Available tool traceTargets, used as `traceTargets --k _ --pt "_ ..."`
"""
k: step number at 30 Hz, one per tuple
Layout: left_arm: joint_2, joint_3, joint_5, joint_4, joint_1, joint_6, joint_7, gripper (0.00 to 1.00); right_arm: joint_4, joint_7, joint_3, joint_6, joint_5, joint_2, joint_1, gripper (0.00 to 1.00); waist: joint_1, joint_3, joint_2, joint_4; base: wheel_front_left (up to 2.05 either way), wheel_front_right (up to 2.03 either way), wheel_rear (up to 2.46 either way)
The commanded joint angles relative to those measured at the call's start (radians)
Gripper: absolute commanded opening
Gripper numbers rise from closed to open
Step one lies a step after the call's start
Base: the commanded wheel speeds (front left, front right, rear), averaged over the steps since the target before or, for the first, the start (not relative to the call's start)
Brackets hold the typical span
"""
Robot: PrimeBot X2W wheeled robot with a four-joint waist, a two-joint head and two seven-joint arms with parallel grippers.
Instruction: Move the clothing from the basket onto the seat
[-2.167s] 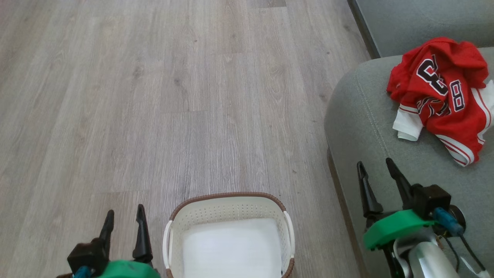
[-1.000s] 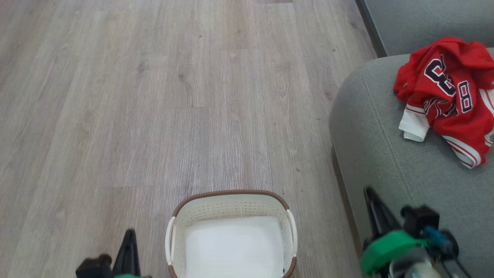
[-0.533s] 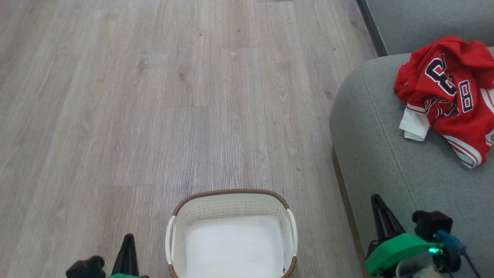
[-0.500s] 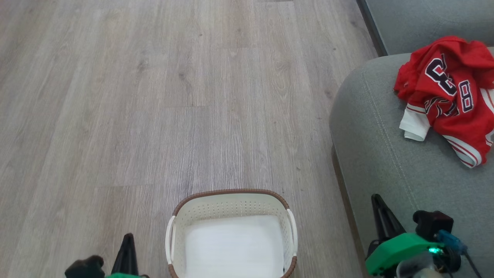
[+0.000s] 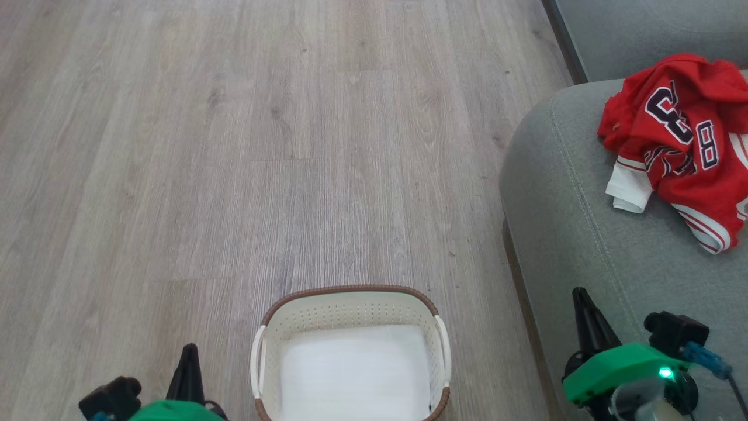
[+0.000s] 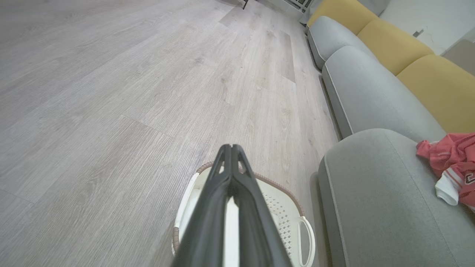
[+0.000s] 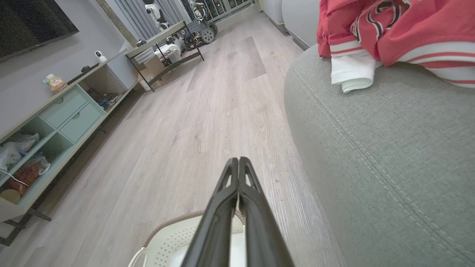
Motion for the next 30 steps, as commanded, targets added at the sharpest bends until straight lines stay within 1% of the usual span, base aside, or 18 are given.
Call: traceTargets --k 1,30 --pt "0.004 0.026 -0.026 -0.028 -0.049 -0.012 0.006 0.00 -0.040 0.006 -0.004 0.000 0.031 0.001 -0.048 0.00 0.0000 0.000 0.0000 0.000 0.00 0.00 0.00" --pt "-0.002 0.086 -0.320 -0.022 -0.111 -0.070 0.086 0.00 -0.067 0.088 -0.043 0.000 0.355 0.002 -0.063 0.00 0.0000 0.009 0.0000 0.003 0.00 0.00 0.00"
